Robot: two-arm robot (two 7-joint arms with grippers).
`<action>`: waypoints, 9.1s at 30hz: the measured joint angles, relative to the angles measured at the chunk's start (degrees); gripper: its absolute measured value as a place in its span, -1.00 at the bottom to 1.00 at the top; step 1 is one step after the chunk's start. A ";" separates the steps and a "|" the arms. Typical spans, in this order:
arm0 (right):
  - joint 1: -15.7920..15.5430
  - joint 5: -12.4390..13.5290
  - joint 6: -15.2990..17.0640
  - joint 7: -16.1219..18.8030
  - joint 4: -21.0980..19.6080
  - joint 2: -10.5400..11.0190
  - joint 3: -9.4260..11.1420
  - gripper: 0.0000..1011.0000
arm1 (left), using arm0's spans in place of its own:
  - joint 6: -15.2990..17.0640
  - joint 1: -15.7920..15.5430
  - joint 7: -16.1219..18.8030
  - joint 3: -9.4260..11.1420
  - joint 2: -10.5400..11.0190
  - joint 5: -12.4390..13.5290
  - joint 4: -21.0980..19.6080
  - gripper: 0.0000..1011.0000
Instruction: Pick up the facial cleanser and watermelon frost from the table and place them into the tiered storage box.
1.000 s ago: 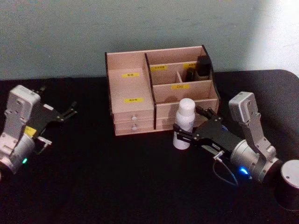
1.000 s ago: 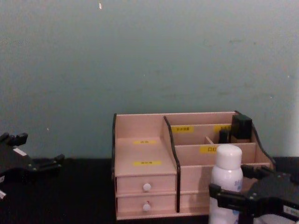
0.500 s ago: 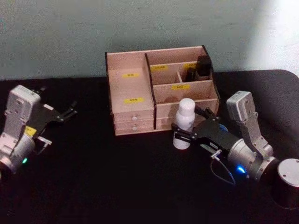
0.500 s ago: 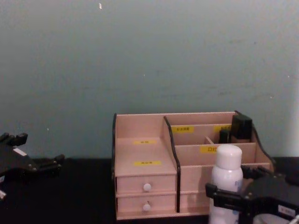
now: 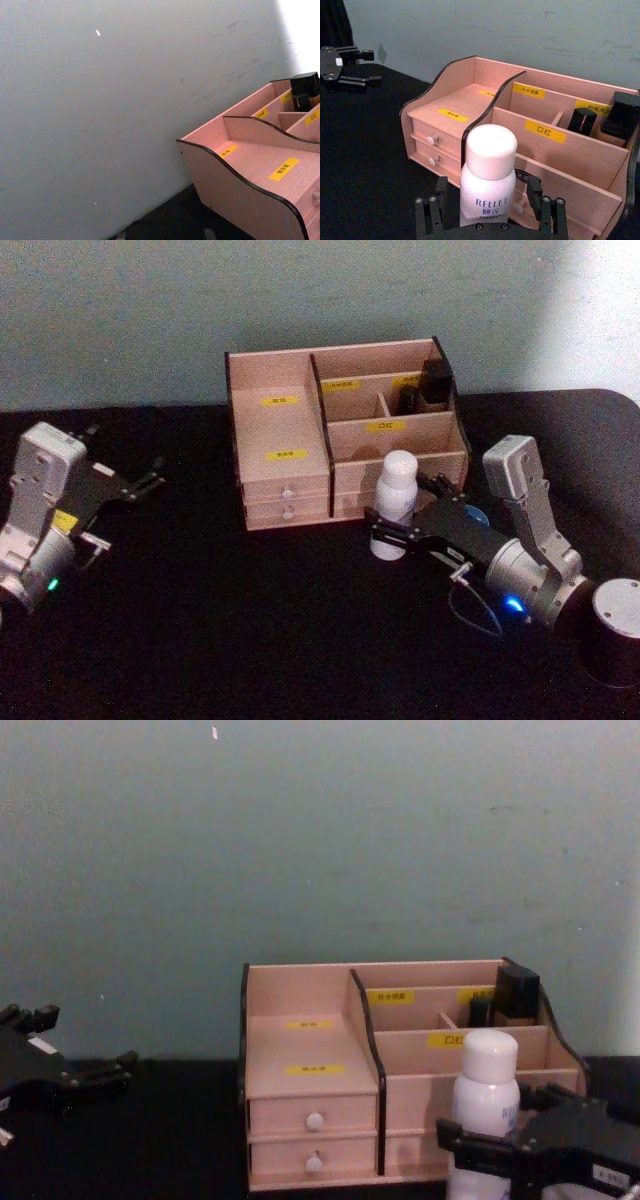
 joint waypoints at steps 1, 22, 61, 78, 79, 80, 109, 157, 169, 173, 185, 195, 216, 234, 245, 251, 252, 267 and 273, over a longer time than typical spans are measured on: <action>0.00 0.00 0.01 0.00 0.00 0.00 0.00 0.98 | 0.00 0.00 0.00 0.00 0.00 0.00 0.00 0.98; 0.01 0.01 -0.07 -0.24 -0.04 0.12 -0.17 0.83 | 0.00 0.00 0.00 0.00 0.00 0.00 0.00 0.98; -0.43 2.27 0.83 4.02 -4.25 2.03 0.41 0.19 | 0.00 0.00 0.00 0.00 0.00 0.00 0.00 0.98; 4.71 4.41 2.49 1.88 -6.96 1.29 1.64 0.19 | 0.00 0.00 0.00 0.00 0.00 0.00 0.00 0.98; 5.49 4.13 2.25 1.57 -6.34 0.97 1.61 0.18 | 0.00 0.00 0.00 0.00 0.00 0.00 0.00 0.98; 5.85 3.98 2.10 1.41 -6.00 0.81 1.58 0.19 | 0.00 0.00 0.00 0.00 0.00 0.00 0.00 0.98; 18.12 -1.46 -1.15 -0.50 9.66 -6.30 0.47 0.19 | 0.00 0.00 0.00 0.00 0.00 0.00 0.00 0.98; 25.35 -3.04 -0.92 1.01 23.64 -11.24 0.18 0.19 | 0.00 0.00 0.00 0.00 0.00 0.00 0.00 0.98; 26.03 -3.03 0.00 1.61 26.02 -11.62 0.00 0.19 | 0.00 0.00 0.00 0.00 0.00 0.00 0.00 0.98; 26.23 -3.01 0.18 1.71 26.60 -11.72 -0.03 0.19 | 0.00 0.00 0.00 0.00 0.00 0.00 0.00 0.98; 26.51 -2.91 1.02 1.82 27.67 -11.87 -0.01 0.19 | 0.00 0.00 0.00 0.00 0.00 0.00 0.00 0.98; 26.54 -2.77 1.27 1.80 27.91 -11.95 0.10 0.19 | 0.00 0.00 0.00 0.00 0.00 0.00 0.00 0.98; 26.51 -2.79 1.16 1.77 27.79 -11.89 0.07 0.76 | 0.00 0.00 0.00 0.00 0.00 0.00 0.00 0.98; 25.73 -3.42 0.33 0.62 26.13 -11.50 0.19 0.98 | 0.00 0.00 0.00 0.00 0.00 0.00 0.00 0.98; 19.95 -2.45 2.23 1.62 14.21 -7.57 1.39 0.98 | 0.00 0.00 0.00 0.00 0.00 0.00 0.00 0.98; 13.85 0.22 4.96 3.17 4.03 -2.98 2.68 0.98 | 0.00 0.00 0.00 0.00 0.00 0.00 0.00 0.98; 12.88 0.65 5.27 3.29 2.79 -2.30 2.96 0.98 | 0.00 0.00 0.00 0.00 0.00 0.00 0.00 0.98; -2.97 6.96 9.37 4.82 -14.07 9.71 7.40 0.98 | 0.00 0.00 0.00 0.00 0.00 0.00 0.00 0.98; -7.00 9.19 11.88 3.94 -16.84 12.44 8.58 0.98 | 0.00 0.00 0.00 0.00 0.00 0.00 0.00 0.98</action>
